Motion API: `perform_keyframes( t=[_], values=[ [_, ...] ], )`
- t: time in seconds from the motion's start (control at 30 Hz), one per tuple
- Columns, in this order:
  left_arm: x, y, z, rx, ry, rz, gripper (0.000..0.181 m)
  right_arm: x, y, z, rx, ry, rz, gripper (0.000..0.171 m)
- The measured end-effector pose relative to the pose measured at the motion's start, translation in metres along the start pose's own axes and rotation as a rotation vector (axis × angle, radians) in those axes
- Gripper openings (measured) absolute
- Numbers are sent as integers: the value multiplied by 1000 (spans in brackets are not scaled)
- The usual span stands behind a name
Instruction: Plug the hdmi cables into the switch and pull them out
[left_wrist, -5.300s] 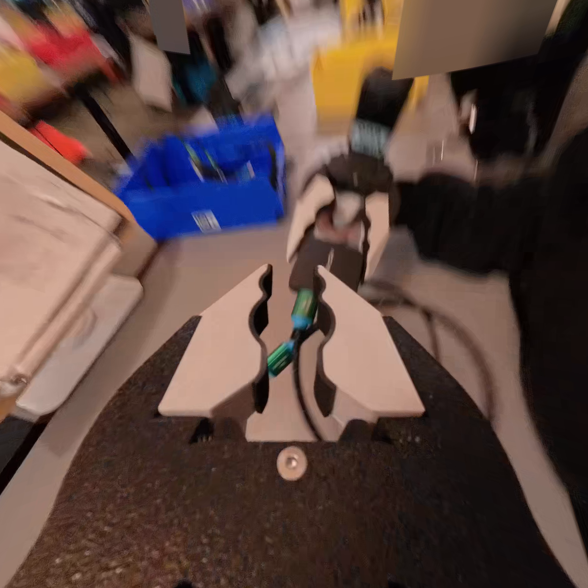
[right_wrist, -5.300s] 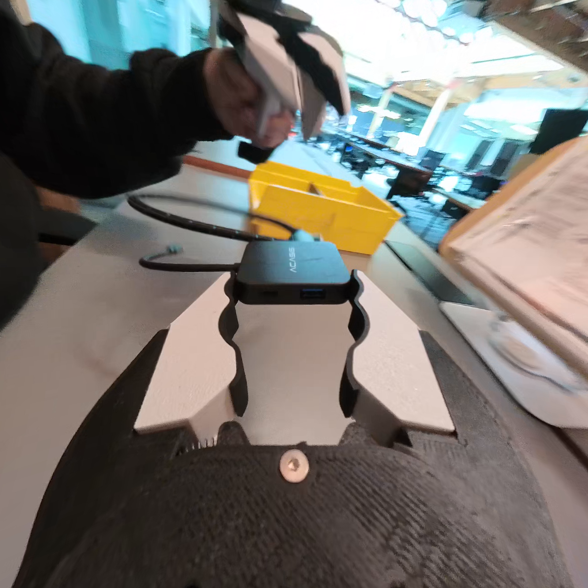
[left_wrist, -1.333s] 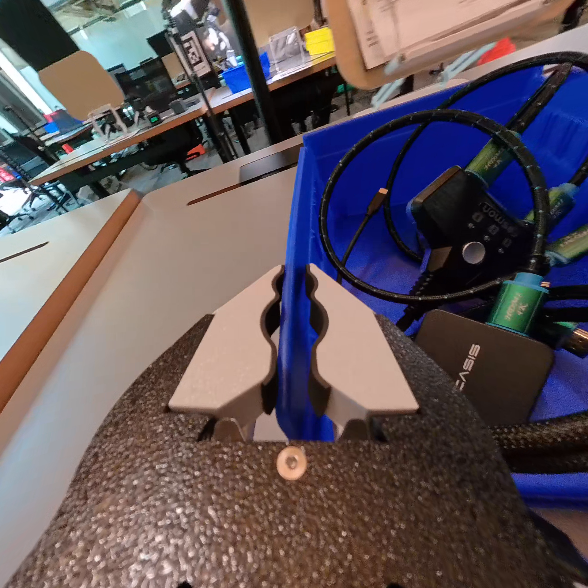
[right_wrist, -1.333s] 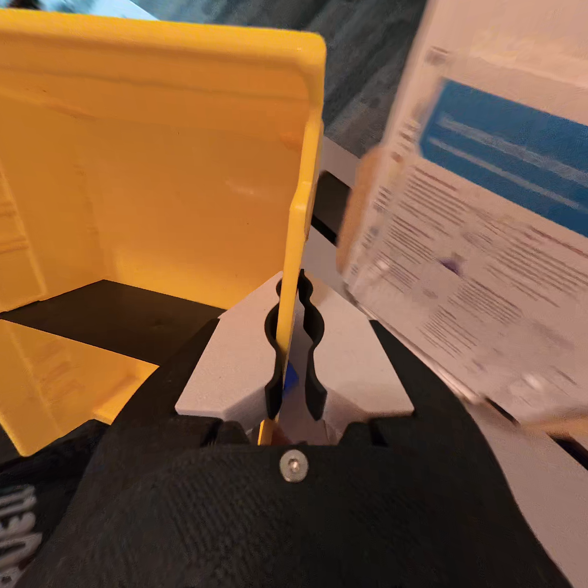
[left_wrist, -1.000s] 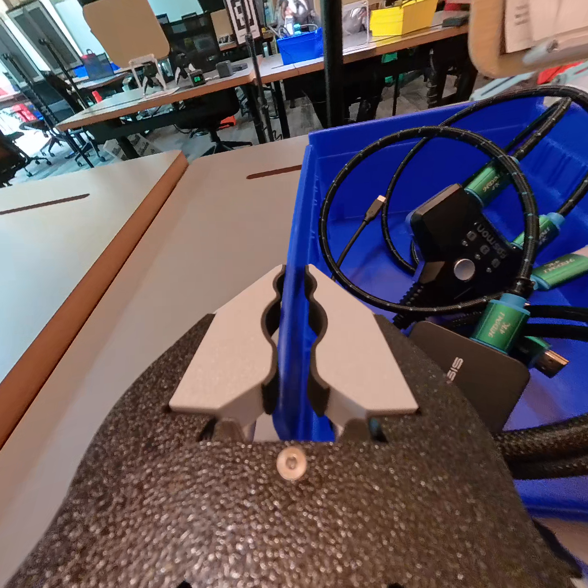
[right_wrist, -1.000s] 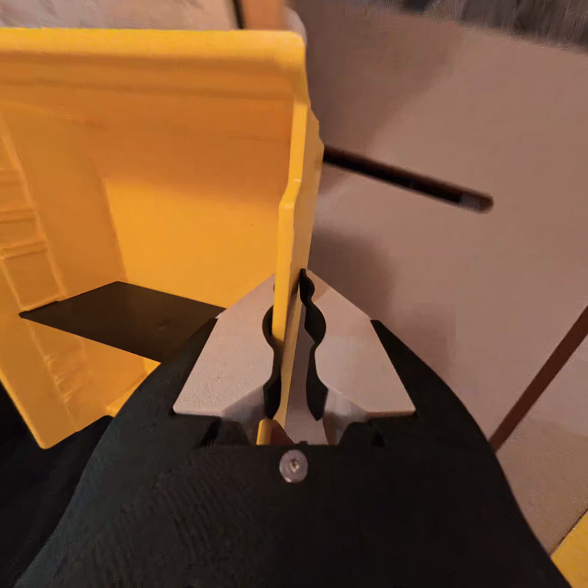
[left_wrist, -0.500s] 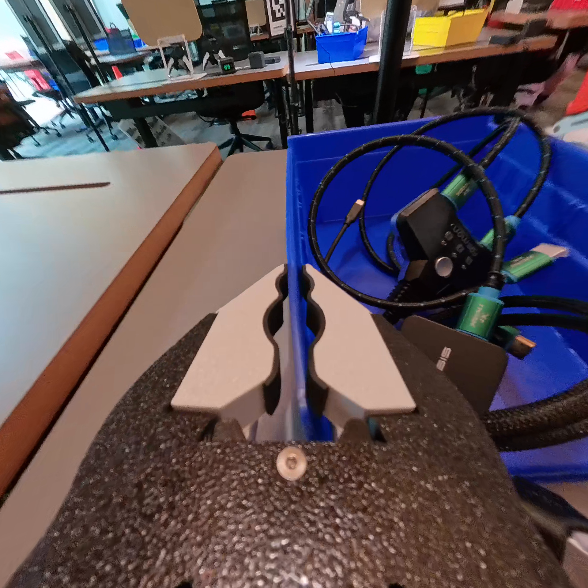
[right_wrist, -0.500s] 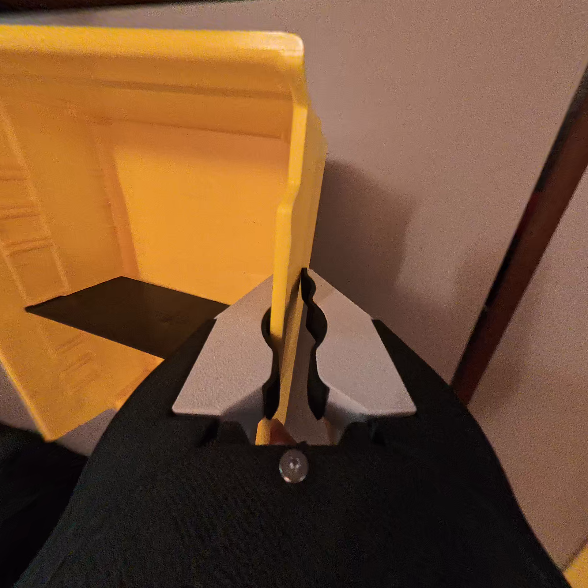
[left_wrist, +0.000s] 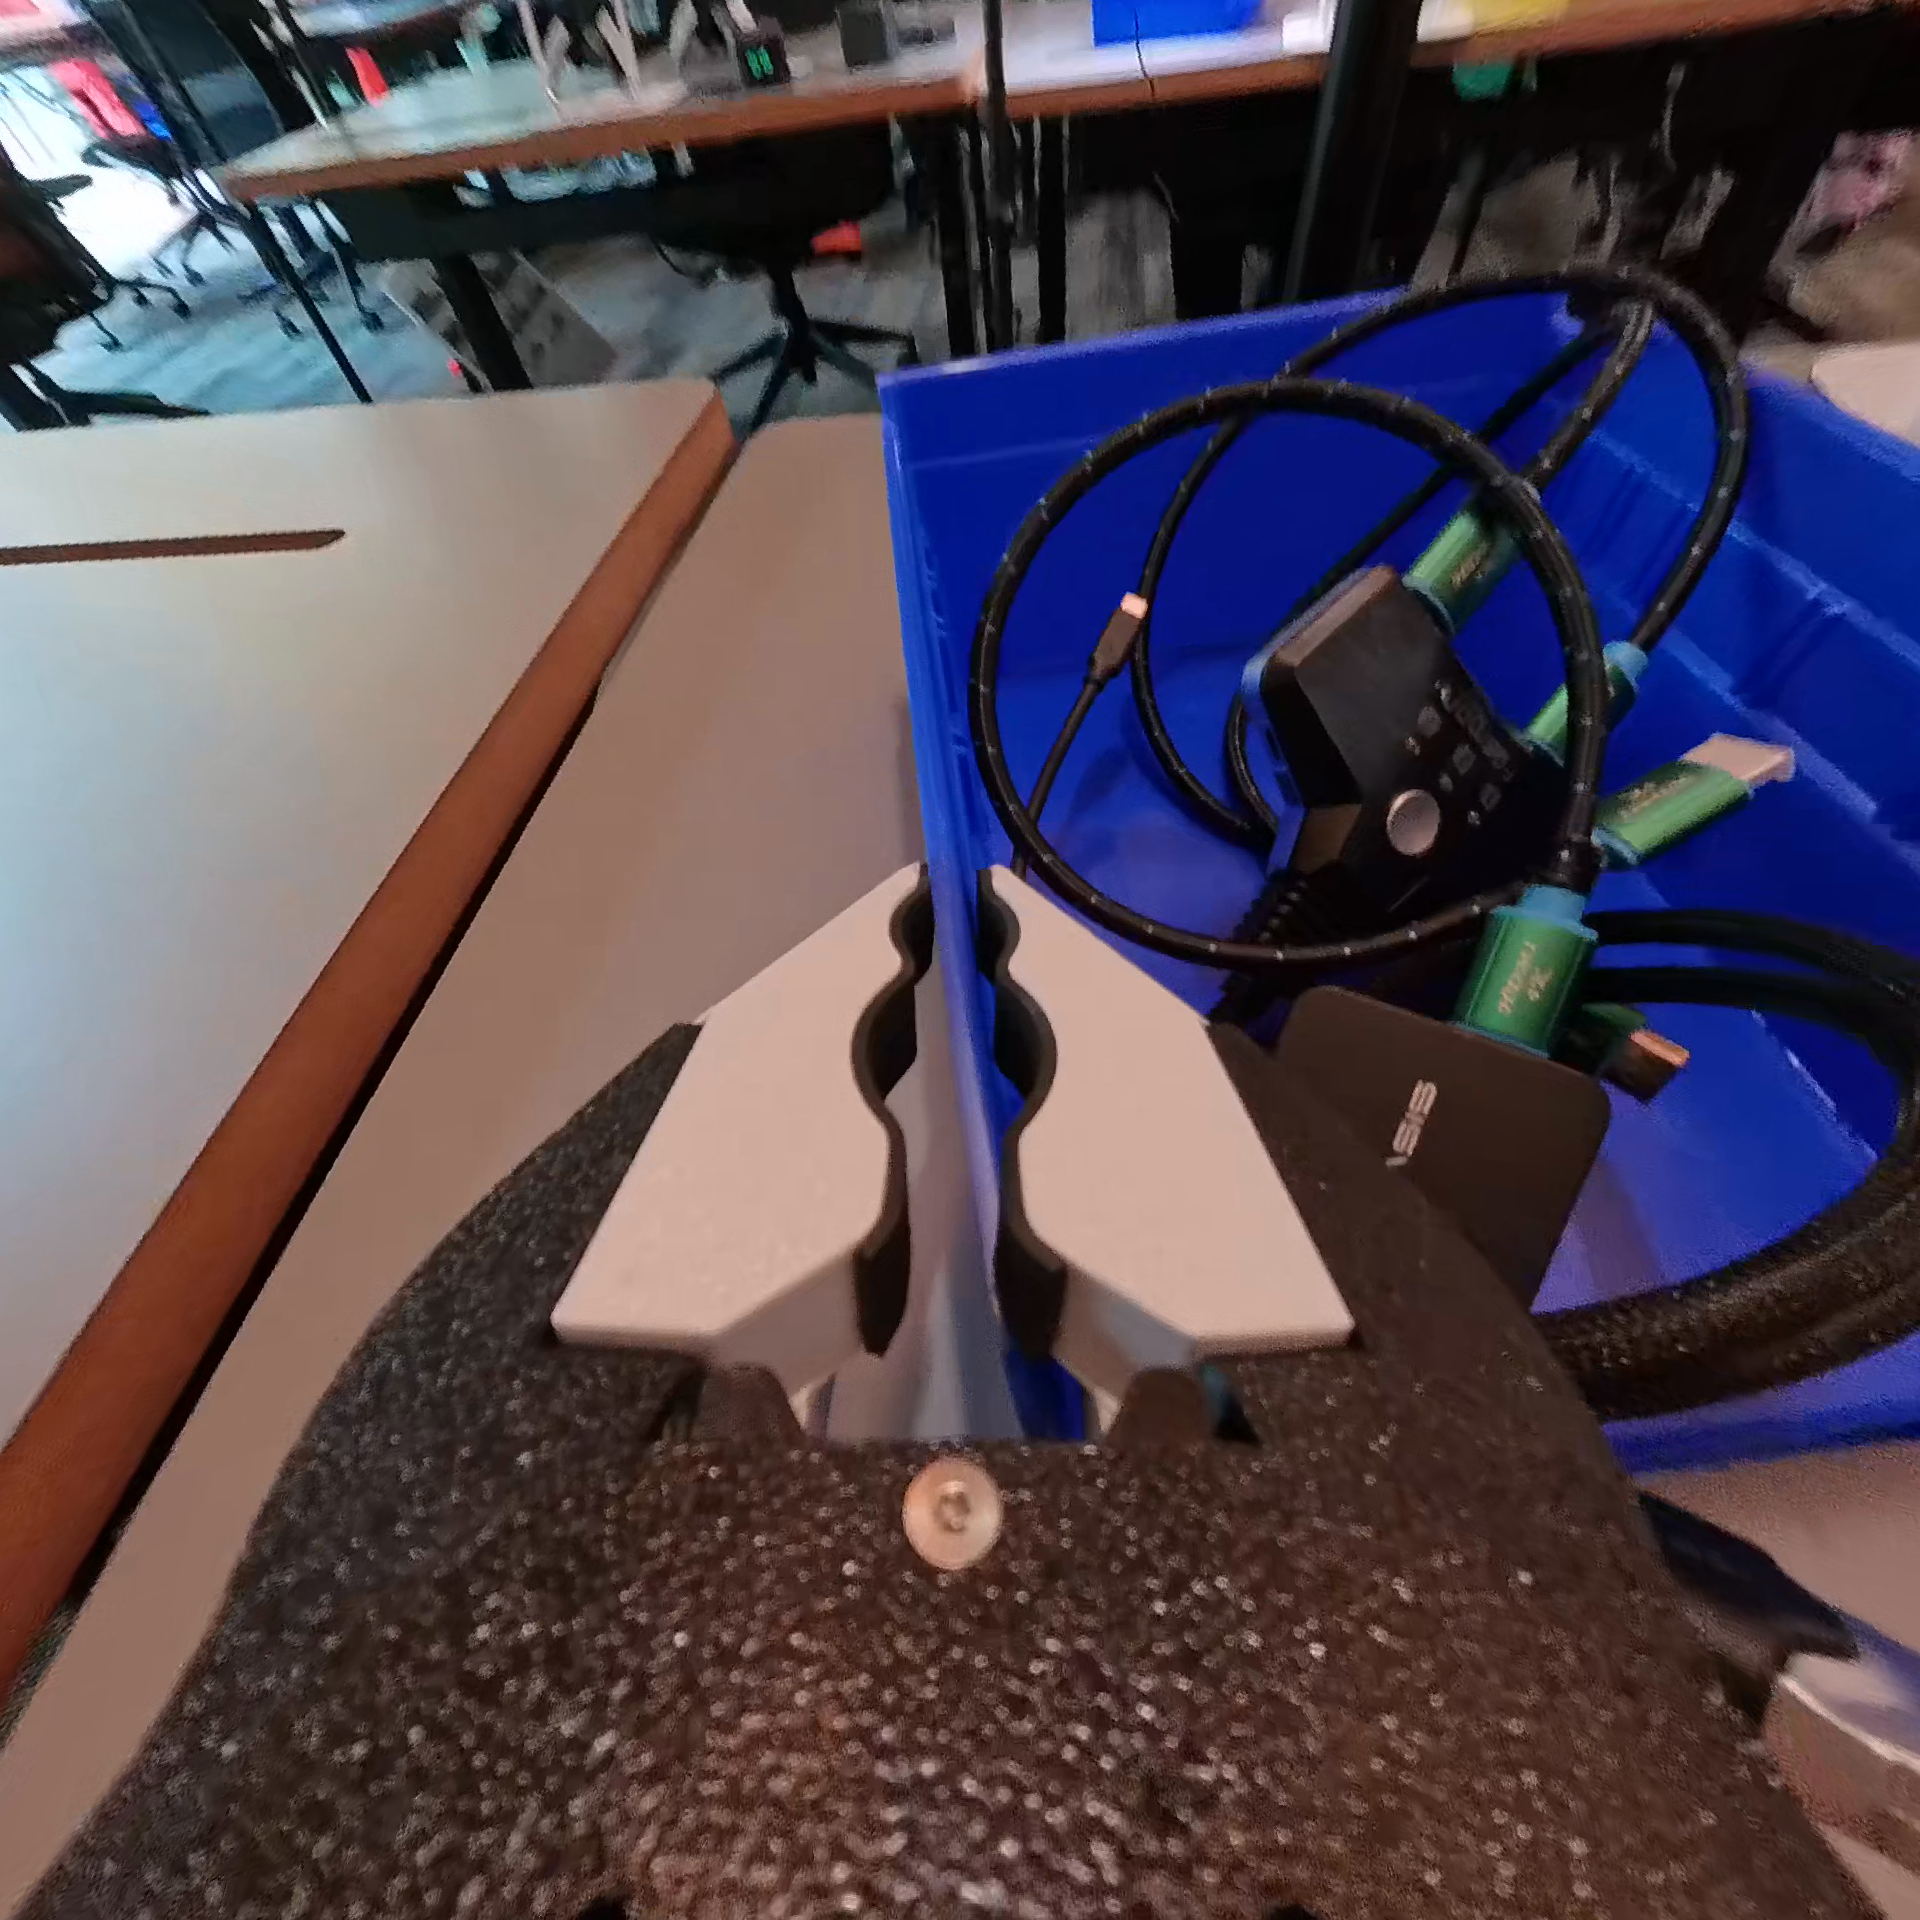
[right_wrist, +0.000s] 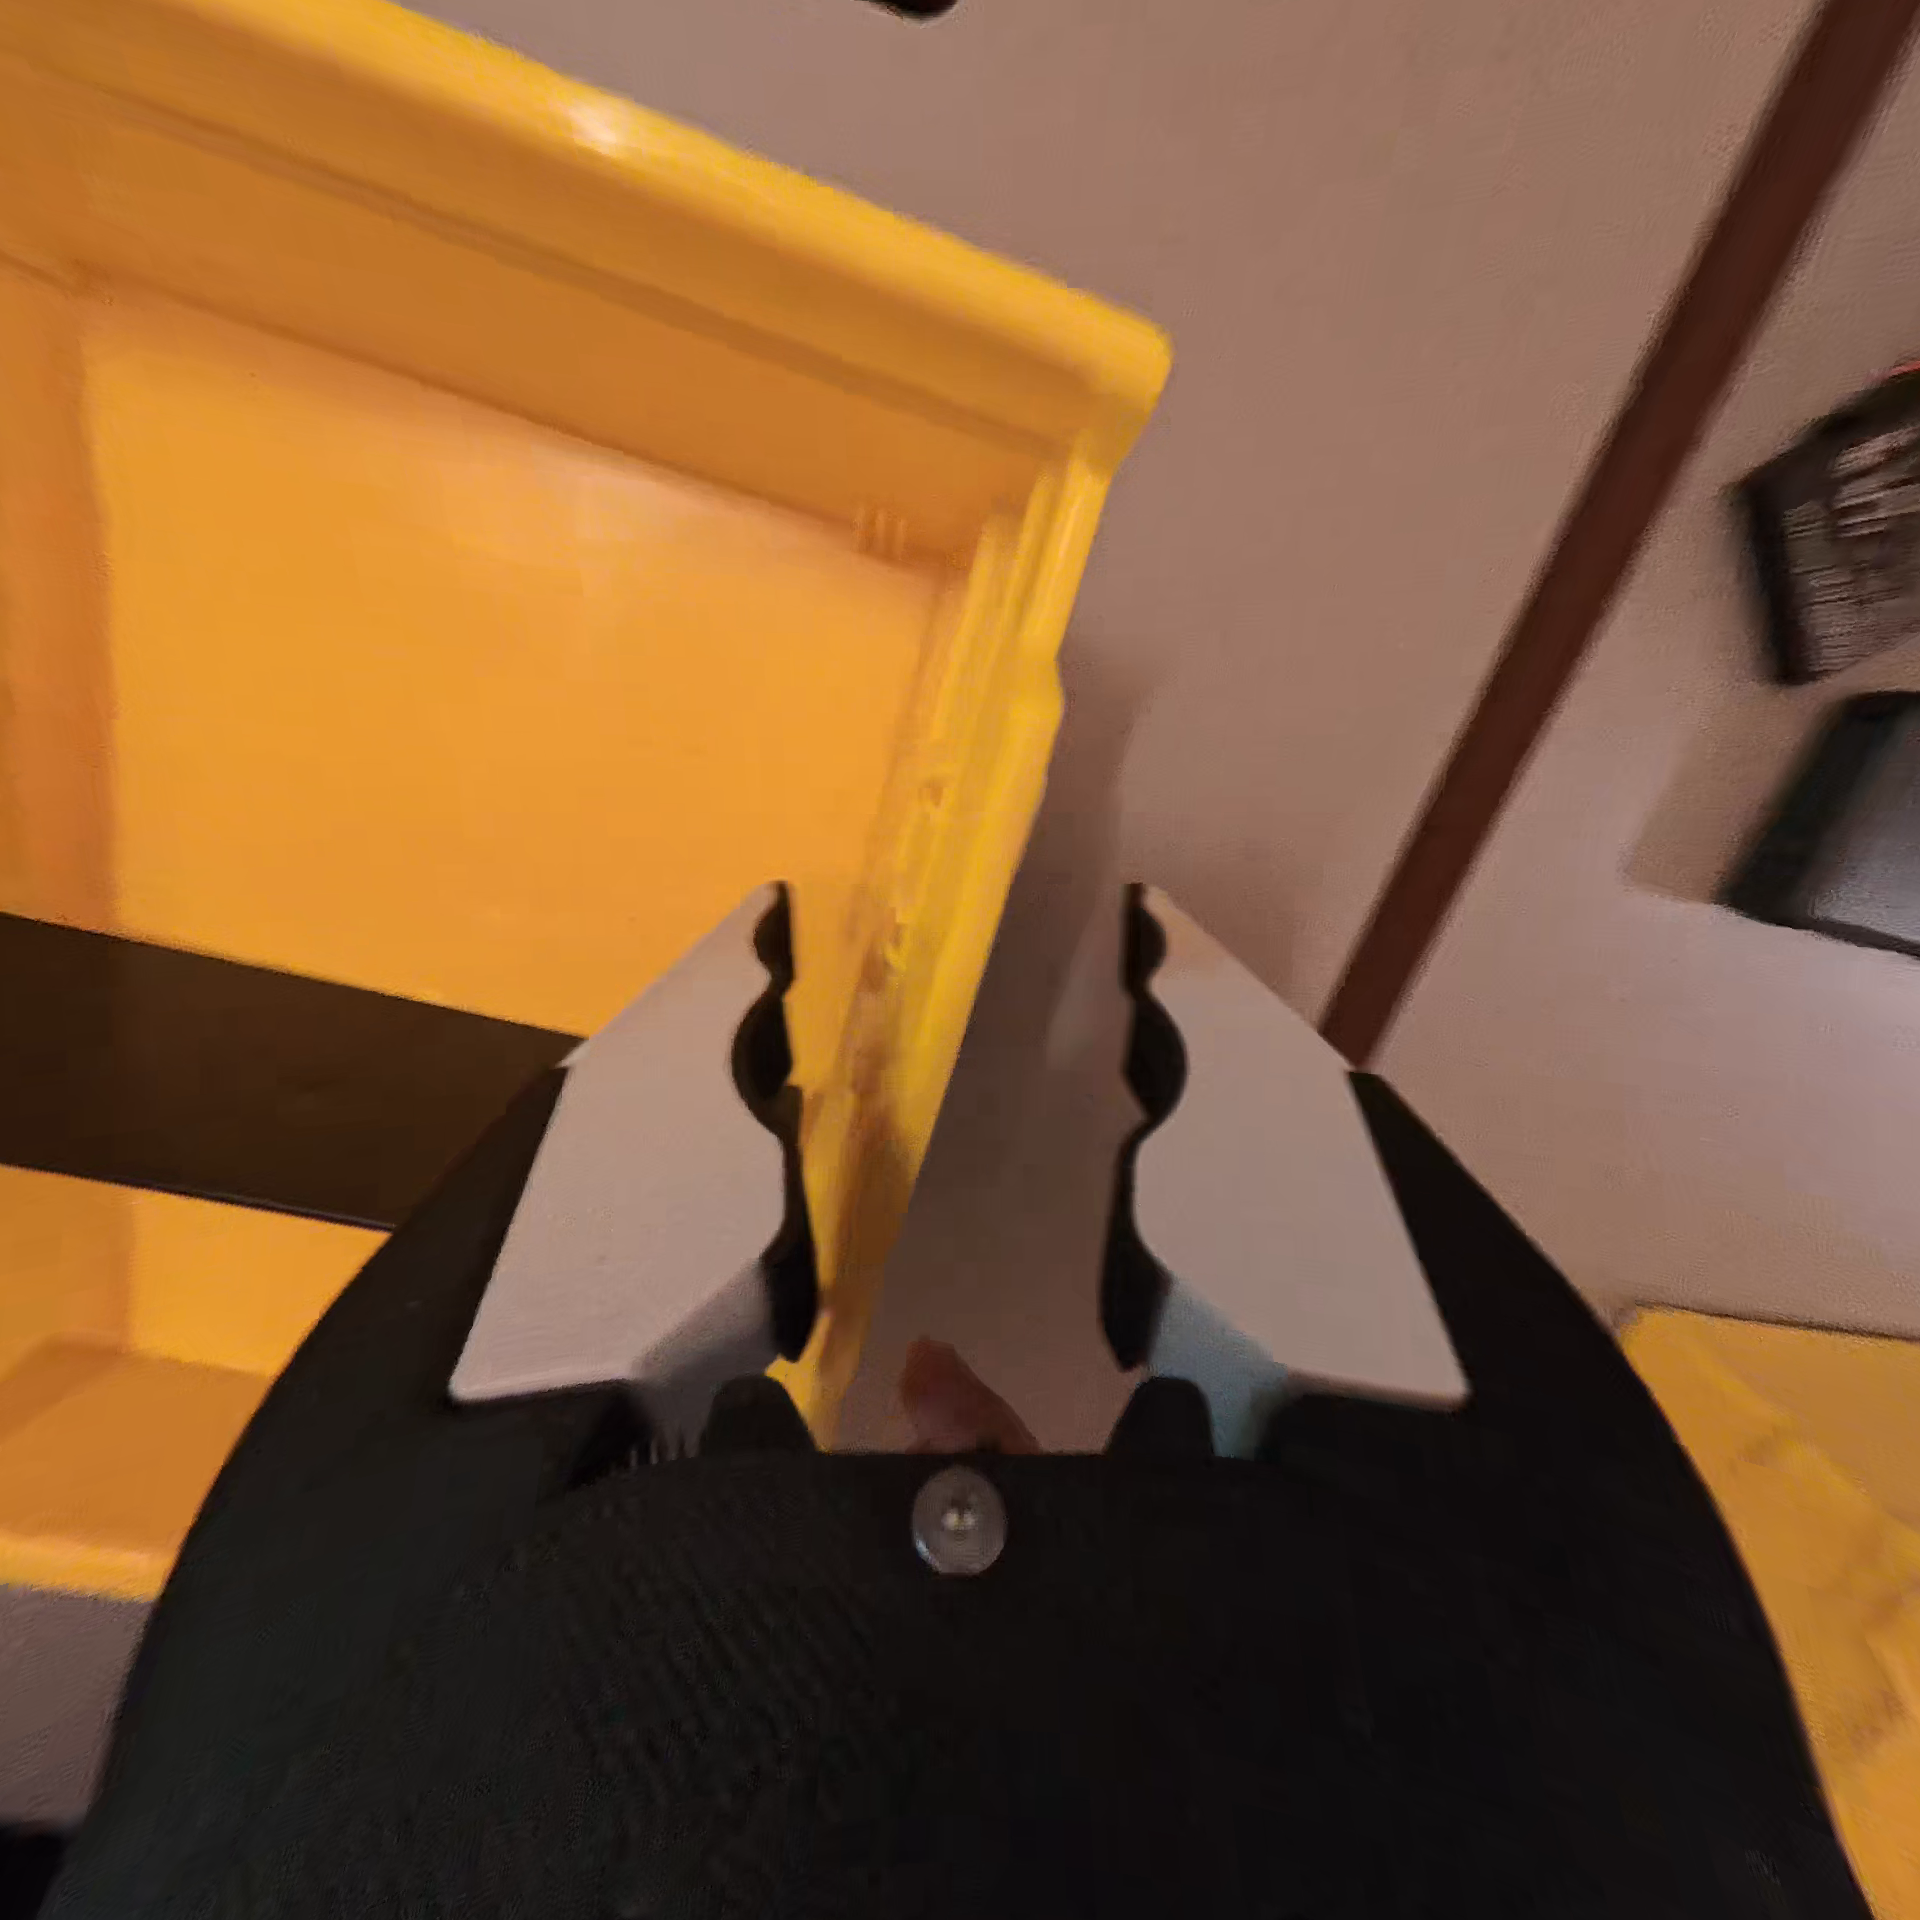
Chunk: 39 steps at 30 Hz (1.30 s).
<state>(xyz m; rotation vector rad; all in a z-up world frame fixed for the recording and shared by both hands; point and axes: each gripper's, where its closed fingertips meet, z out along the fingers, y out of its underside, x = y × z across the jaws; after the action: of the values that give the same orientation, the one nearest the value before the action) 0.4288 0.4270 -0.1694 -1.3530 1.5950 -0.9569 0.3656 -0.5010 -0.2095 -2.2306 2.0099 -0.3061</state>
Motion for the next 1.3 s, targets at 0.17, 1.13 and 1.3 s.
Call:
perform_keyframes(
  t=[0.17, 1.13, 1.3],
  values=[
    [3, -40, -23, -36, 65, 13, 55, -5, -32, -71, 296, 165, -45, 99],
    [129, 3, -67, -857, 746, 478, 62, -345, 91, -112, 773, -482, -511, 88],
    [137, -4, -58, -841, 686, 540, 51, -358, 80, -133, 852, -460, -543, 86]
  ],
)
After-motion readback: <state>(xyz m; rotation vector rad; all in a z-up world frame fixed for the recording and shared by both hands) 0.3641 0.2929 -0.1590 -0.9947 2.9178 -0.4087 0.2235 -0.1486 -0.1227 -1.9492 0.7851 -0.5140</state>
